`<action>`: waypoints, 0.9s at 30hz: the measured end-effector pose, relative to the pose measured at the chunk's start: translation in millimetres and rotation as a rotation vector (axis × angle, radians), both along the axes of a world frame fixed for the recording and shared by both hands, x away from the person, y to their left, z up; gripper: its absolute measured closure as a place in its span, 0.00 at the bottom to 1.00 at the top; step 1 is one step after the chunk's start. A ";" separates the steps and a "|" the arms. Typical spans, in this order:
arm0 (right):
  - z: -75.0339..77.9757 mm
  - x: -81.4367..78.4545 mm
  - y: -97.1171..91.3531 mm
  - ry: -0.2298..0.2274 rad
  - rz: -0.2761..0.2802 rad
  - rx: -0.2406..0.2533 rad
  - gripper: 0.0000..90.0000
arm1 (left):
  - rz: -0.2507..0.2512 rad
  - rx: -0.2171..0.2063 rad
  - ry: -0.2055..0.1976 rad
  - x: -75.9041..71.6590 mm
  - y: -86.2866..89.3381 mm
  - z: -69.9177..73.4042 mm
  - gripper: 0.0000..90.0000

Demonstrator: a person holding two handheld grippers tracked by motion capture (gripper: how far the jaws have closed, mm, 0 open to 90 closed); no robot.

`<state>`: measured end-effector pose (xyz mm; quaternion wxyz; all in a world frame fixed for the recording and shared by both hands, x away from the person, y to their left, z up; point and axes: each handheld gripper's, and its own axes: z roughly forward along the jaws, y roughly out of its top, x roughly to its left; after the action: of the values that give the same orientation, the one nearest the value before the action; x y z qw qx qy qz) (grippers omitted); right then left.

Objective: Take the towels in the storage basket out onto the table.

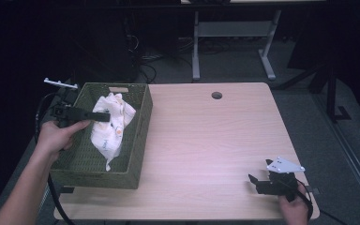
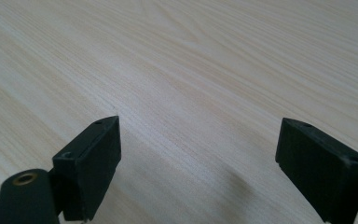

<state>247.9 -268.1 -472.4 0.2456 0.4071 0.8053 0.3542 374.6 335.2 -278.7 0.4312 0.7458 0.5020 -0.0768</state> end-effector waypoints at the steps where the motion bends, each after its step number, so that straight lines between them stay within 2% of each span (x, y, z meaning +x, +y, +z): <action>1: 0.0 0.0 0.0 0.000 0.000 0.001 0.15 | -0.003 -0.001 0.000 0.3 -0.9 0.9 0.81; 7: 0.0 0.1 -0.2 0.000 0.000 0.000 0.15 | -0.027 -0.008 0.002 -0.5 -9.1 5.1 0.81; 8: 0.0 0.0 -0.1 -0.001 0.000 0.000 0.15 | -0.043 -0.003 0.002 -1.0 -13.0 7.2 0.81; 17: 0.1 0.2 -0.4 -0.003 0.001 0.002 0.15 | -0.082 0.004 -0.003 -0.8 -31.2 13.7 0.81; 27: 0.4 0.0 -1.3 -0.005 0.003 0.005 0.15 | -0.137 0.016 0.002 2.8 -58.9 12.1 0.81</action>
<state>247.9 -269.4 -472.0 0.2464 0.4055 0.8044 0.3575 377.4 276.4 -266.6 0.4184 0.7817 0.4508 -0.1030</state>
